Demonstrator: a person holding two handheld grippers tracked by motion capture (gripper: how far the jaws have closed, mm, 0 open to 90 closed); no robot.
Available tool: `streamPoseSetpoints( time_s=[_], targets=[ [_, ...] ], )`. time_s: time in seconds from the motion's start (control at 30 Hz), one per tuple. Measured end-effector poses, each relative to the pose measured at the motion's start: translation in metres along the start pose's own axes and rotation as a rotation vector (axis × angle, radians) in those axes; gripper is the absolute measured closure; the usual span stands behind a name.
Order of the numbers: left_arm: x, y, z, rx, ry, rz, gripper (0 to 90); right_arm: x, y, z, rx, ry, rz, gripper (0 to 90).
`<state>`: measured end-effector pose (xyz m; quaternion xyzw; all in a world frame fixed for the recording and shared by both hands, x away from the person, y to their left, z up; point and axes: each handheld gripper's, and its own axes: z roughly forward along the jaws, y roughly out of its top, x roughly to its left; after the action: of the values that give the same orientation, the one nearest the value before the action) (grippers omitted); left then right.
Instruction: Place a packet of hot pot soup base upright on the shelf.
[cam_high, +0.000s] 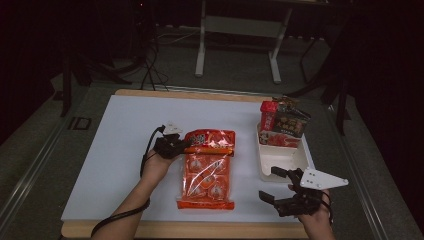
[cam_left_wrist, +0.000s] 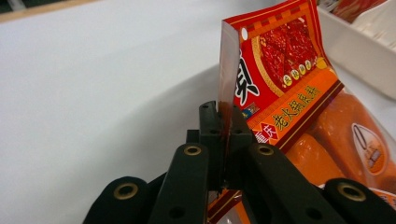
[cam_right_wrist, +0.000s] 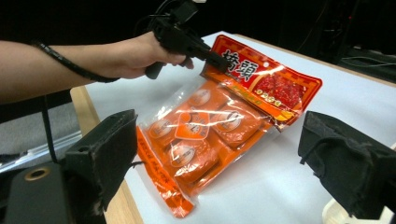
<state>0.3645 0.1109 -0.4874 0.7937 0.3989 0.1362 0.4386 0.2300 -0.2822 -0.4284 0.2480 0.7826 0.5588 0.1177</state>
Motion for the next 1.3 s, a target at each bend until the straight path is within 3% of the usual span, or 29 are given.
streamPoseSetpoints(
  time_s=[0.23,0.67,0.9,1.1,1.3],
  targets=[
    [-0.007,0.005,-0.02,-0.035,-0.024,0.013,90.0,0.002,0.003,-0.003,-0.041,-0.037,-0.003,10.6],
    [-0.026,0.015,-0.047,-0.106,-0.063,0.061,90.0,0.001,0.007,-0.001,-0.023,-0.081,0.003,13.0],
    [-0.044,0.021,-0.062,-0.151,-0.091,0.113,90.0,0.0,0.016,0.001,-0.05,-0.09,-0.001,13.8],
    [-0.056,0.025,-0.073,-0.194,-0.169,0.156,90.0,-0.003,0.021,0.008,-0.053,-0.092,0.012,18.2],
    [-0.069,0.026,-0.082,-0.228,-0.208,0.208,90.0,-0.012,0.025,0.024,-0.051,-0.093,0.036,18.6]
  ],
)
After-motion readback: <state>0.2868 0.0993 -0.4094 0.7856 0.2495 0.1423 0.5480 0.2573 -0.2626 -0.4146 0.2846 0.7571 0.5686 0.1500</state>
